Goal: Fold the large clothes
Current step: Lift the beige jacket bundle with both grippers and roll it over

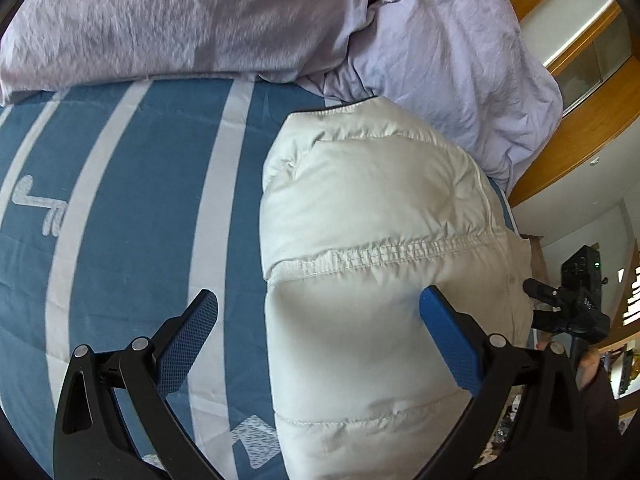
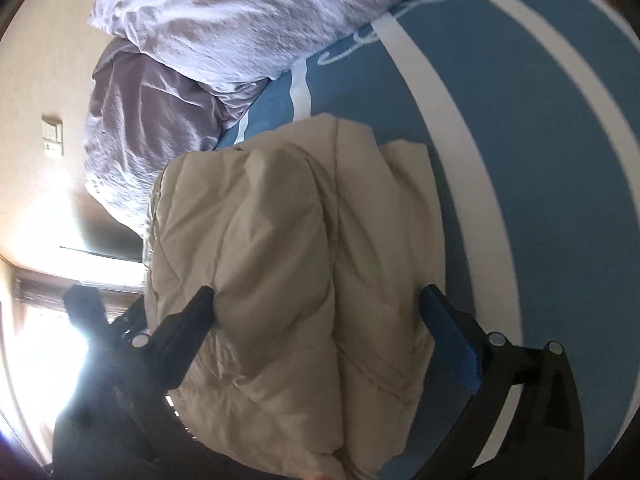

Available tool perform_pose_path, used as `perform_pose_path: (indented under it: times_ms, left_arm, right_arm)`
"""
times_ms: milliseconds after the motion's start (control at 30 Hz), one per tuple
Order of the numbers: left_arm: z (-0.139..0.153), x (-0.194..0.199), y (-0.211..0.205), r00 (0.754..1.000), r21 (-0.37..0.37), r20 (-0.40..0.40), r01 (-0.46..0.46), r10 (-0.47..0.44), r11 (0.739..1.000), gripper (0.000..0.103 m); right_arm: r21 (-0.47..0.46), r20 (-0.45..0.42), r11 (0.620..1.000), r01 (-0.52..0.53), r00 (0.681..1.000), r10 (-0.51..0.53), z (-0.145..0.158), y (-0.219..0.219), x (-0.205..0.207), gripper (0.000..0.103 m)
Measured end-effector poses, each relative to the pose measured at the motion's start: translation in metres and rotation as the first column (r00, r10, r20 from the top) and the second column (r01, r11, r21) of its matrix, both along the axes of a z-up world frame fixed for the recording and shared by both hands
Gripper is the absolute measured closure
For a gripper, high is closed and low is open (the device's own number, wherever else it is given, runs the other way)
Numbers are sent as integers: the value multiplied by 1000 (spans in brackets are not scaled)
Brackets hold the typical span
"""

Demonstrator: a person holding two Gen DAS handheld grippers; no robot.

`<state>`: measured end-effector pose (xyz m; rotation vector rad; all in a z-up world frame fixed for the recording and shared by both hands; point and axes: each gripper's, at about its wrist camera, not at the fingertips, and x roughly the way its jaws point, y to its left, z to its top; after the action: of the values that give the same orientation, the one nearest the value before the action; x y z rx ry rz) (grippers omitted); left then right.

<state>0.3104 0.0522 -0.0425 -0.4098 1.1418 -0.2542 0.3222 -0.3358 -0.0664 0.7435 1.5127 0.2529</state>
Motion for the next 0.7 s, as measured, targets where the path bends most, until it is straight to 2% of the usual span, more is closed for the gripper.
perform_pose_path:
  times_ms: [233,500,700]
  left_arm:
    - [-4,9,-11,997,-47,-9,72,-73,996,1]
    - [-29,23,-10,993,-196,-70,78,-93,977,1]
    - [-38,28,-7,991,-251,-83,80,-104,965,1]
  right_arm:
    - [114,-46,992,47,998,-42,-22,1,0,2]
    - [160,-57,985,58,997,-50,-33,3,3,2]
    - [182,-57,982,57,997,-47,-37,7,4,2]
